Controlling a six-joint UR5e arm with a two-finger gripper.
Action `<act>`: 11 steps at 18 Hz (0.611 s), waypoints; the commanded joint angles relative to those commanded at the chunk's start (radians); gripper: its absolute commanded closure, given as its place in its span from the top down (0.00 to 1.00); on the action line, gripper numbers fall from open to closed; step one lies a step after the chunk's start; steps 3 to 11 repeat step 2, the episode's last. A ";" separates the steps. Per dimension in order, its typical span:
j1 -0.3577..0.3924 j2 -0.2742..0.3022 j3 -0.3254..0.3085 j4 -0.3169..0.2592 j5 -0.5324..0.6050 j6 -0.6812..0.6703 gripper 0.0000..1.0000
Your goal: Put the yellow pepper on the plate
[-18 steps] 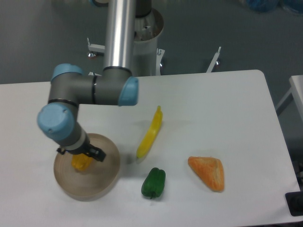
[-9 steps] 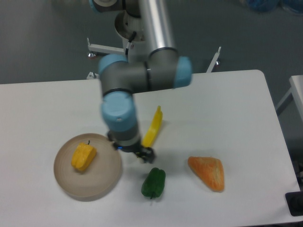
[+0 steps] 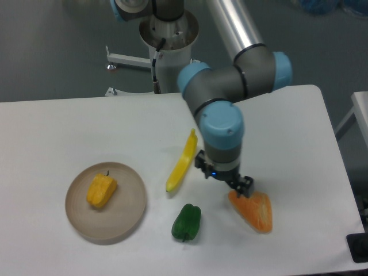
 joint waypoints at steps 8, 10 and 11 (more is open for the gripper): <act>0.003 0.000 0.000 0.003 0.000 0.002 1.00; 0.003 0.000 0.000 0.003 0.000 0.002 1.00; 0.003 0.000 0.000 0.003 0.000 0.002 1.00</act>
